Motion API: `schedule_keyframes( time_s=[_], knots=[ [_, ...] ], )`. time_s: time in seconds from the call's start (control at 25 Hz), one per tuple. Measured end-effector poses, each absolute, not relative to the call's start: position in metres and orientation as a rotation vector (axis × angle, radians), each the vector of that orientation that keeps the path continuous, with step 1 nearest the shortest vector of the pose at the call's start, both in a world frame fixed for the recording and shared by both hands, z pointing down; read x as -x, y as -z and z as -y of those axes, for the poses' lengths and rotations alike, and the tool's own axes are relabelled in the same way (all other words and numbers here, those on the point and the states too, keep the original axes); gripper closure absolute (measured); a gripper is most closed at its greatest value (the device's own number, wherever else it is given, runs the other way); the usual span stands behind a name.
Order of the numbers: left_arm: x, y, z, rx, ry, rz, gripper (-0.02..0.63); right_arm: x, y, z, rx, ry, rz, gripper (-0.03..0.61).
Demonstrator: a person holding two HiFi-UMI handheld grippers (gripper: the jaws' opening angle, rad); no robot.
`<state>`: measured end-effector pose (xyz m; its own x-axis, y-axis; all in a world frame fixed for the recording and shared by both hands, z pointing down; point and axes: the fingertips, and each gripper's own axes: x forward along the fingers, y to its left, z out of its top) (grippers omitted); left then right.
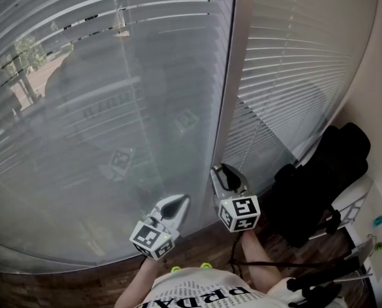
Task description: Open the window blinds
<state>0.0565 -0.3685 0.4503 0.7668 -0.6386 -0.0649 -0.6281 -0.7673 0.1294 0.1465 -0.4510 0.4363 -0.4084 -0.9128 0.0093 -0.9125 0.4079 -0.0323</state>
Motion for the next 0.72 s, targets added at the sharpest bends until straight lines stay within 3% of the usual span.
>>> schedule_keyframes(
  time_s=[0.72],
  knots=[
    [-0.0599,-0.4493,0.3663,-2.866,0.161,1.006,0.621,-0.1482,-0.4378,0.4527,1.666,0.234,-2.531,0.445]
  ],
)
